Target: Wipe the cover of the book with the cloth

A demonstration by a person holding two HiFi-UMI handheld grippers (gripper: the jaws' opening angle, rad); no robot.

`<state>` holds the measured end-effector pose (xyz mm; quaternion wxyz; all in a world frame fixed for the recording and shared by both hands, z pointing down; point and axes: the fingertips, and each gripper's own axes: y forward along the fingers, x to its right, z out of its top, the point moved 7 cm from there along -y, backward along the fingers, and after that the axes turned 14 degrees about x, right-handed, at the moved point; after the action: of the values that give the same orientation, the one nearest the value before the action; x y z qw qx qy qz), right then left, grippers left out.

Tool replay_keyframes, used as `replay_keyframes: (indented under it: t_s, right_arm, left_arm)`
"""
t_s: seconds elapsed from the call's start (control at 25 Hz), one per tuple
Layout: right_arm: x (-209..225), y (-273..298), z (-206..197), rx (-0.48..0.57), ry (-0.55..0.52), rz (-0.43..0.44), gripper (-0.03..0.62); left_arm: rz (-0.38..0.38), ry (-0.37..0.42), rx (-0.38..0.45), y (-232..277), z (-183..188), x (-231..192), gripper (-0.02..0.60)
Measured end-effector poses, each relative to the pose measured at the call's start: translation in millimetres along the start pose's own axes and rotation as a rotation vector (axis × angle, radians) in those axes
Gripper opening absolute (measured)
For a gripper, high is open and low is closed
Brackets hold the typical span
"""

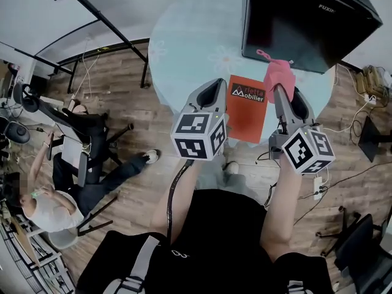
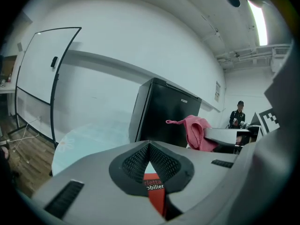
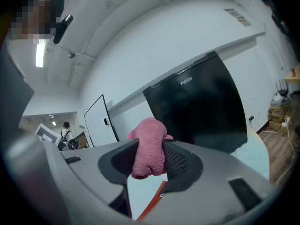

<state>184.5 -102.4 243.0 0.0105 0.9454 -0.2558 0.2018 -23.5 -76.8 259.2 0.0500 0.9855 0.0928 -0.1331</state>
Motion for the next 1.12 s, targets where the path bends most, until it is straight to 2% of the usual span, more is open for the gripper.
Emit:
replay_keyframes:
  t_s: [0.2, 0.44, 0.6, 0.88, 1.12]
  right_arm:
    - [2, 27, -19, -0.064, -0.001, 0.000, 0.153]
    - [-8, 55, -56, -0.176, -0.022, 0.006, 0.153]
    - [0, 69, -82, -0.254, -0.030, -0.014, 0.153]
    - [11, 89, -125, -0.364, -0.036, -0.042, 0.153]
    - [18, 107, -157, -0.412, -0.003, -0.088, 0.153]
  left_arm:
    - [-0.028, -0.027, -0.045, 26, -18, -8, 0.012]
    - [0.010, -0.089, -0.118, 44, -47, -40, 0.012]
    - [0.015, -0.127, -0.185, 56, -75, -48, 0.012]
    - [0.033, -0.187, -0.247, 72, -109, -70, 0.012]
    - [0.012, -0.187, -0.303, 88, -137, -81, 0.012]
